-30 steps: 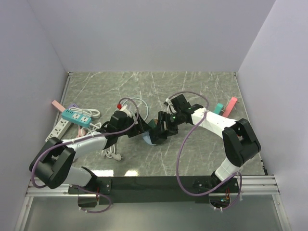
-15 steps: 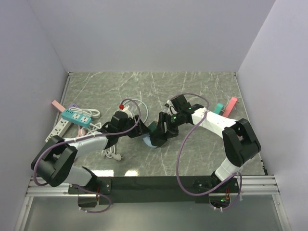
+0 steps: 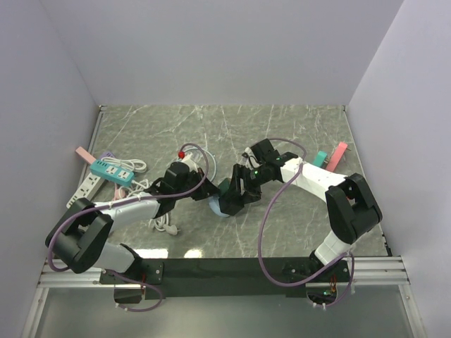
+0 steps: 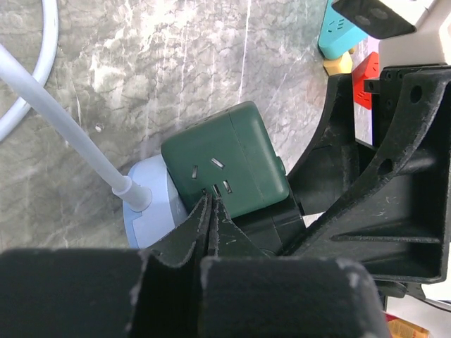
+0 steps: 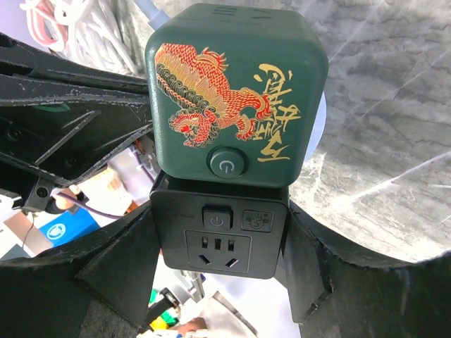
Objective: Pull the plug off the socket
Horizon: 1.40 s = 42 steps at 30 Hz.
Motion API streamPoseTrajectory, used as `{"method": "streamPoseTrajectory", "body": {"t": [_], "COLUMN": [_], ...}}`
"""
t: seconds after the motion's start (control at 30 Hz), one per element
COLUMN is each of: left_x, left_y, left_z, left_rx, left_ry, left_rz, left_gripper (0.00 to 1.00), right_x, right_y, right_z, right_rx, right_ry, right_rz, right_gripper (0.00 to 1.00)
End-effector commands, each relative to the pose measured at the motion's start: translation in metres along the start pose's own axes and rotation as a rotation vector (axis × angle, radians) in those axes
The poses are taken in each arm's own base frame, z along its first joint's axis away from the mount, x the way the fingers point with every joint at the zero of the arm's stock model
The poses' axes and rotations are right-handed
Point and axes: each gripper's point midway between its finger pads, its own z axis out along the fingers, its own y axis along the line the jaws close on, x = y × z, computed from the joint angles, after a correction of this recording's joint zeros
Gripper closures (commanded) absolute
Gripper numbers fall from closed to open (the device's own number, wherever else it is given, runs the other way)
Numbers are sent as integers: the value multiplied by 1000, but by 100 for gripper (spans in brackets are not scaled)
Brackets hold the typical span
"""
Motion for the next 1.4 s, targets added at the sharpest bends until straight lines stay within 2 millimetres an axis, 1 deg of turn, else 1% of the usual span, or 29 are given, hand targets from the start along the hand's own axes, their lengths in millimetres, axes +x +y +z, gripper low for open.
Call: {"method": "streamPoseTrajectory", "body": {"t": [0.0,0.17,0.2,0.23,0.27,0.3,0.37,0.4,0.43,0.47,0.5,0.53,0.67,0.7,0.73,0.8,0.83,0.87,0.9,0.93,0.97,1.0,1.03,1.1,1.13,1.17,1.23,1.3,1.37], "left_x": [15,17,17,14,12,9,-3,-7,-19,-21,-22,-27,-29,-20,-20,-8,-3,-1,-7,-5,-8,-10,-11,-10,-13,-12,-9,-8,-7], "left_y": [-13,-6,-4,-2,-1,1,2,2,-2,-3,-1,-6,-6,6,4,8,13,14,8,10,8,6,4,3,-6,-9,-10,-10,-8], "left_z": [-3,-7,-8,-12,-15,-18,-28,-32,-39,-43,-47,-52,-55,-52,-50,-44,-39,-37,-34,-34,-32,-30,-28,-23,-21,-19,-15,-12,-10], "left_rx": [31,7,-4,-24,-39,-56,-107,-122,-132,-137,-151,-142,-170,-221,-230,-242,-250,-243,-209,-203,-189,-177,-172,-165,-125,-110,-95,-92,-100], "left_ry": [75,74,70,53,45,30,-23,-44,-95,-109,-115,-132,-117,-69,-53,10,23,23,-5,-13,-26,-34,-31,-15,-17,-13,1,1,3], "left_rz": [38,46,45,46,46,46,39,37,37,33,27,23,-12,-32,-50,-81,-93,-113,-118,-133,-135,-136,-131,-131,-131,-137,-154,-158,-156], "left_gripper": [99,99,93,83,58,46,27,23,20,16,14,14,14,14,15,16,17,17,17,18,19,21,27,34,40,43,49,53,64], "right_x": [-26,-31,-30,-31,-31,-31,-33,-34,-35,-36,-37,-37,-41,-42,-43,-44,-44,-43,-43,-40,-40,-37,-36,-34,-32,-31,-31,-29,-28], "right_y": [62,64,63,64,63,62,61,59,59,59,60,61,64,65,67,70,71,72,73,74,76,77,78,79,81,80,82,82,81], "right_z": [-22,-27,-27,-28,-28,-29,-31,-32,-33,-34,-35,-36,-37,-37,-40,-41,-42,-42,-43,-43,-44,-45,-46,-47,-48,-46,-45,-43,-41], "right_rx": [-190,-184,-179,-177,-171,-163,-150,-146,-147,-148,-145,-147,-149,-147,-153,-161,-168,-174,-178,-184,-193,-205,-212,-223,-235,-241,-258,-259,-256], "right_ry": [-104,-109,-102,-103,-104,-103,-112,-115,-118,-121,-122,-125,-132,-141,-149,-157,-157,-155,-156,-150,-148,-147,-146,-152,-147,-141,-142,-138,-132], "right_rz": [-168,-179,-173,-178,-187,-184,-187,-188,-186,-188,-187,-190,-186,-190,-193,-198,-203,-205,-209,-215,-218,-224,-226,-223,-219,-210,-206,-209,-206], "right_gripper": [100,100,100,100,100,100,100,100,100,100,100,100,100,100,100,100,100,100,100,100,100,100,100,100,100,100,100,100,100]}}
